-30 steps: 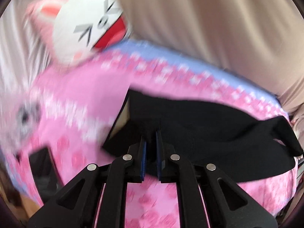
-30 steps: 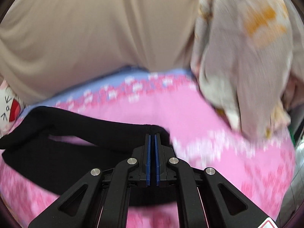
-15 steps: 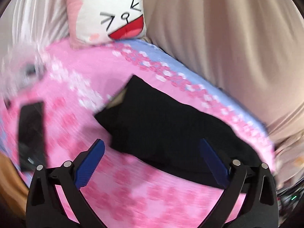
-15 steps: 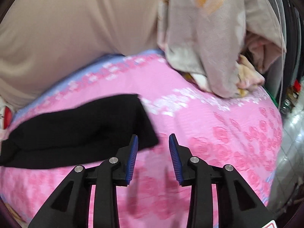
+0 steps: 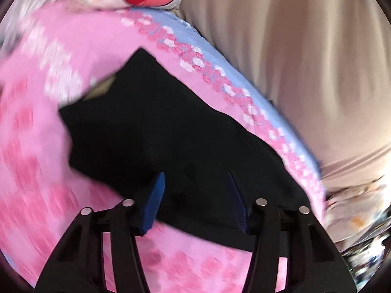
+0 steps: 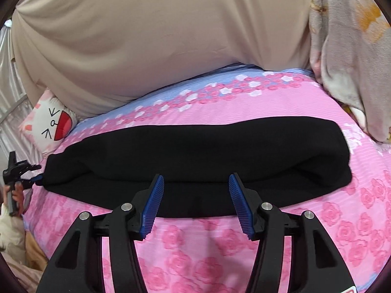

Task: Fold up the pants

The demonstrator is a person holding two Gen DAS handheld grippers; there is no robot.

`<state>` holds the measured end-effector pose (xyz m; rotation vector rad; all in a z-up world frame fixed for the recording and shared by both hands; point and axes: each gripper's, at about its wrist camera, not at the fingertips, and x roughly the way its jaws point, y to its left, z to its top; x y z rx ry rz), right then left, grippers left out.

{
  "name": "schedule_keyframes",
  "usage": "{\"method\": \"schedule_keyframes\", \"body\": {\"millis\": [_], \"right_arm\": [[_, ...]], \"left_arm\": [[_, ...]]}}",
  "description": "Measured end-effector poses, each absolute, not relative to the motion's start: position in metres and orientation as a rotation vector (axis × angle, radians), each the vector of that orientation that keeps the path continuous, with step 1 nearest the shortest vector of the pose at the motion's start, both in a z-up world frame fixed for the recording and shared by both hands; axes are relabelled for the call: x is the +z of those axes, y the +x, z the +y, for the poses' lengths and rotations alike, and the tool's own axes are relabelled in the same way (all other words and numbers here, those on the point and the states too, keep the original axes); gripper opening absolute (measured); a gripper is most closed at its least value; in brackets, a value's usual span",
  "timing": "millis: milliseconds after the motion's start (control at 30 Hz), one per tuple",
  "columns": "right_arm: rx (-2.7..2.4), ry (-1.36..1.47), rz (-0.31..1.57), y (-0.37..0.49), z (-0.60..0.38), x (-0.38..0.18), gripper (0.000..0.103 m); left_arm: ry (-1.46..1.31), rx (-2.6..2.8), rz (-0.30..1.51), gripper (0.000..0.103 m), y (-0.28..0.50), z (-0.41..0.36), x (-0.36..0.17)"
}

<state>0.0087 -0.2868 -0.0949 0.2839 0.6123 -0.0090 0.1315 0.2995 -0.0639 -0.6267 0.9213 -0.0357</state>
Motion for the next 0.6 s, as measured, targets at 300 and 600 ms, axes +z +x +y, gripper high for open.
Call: {"method": "schedule_keyframes", "body": {"millis": [300,600], "right_arm": [[-0.02,0.304,0.62,0.008,-0.27,-0.093,0.055],[0.044,0.284,0.65,0.032,-0.24,-0.097,0.055]], "left_arm": [[-0.696,0.024,0.987,0.098,0.104,0.319,-0.064],[-0.686,-0.038,1.002,0.028,0.144,0.326,-0.074]]}}
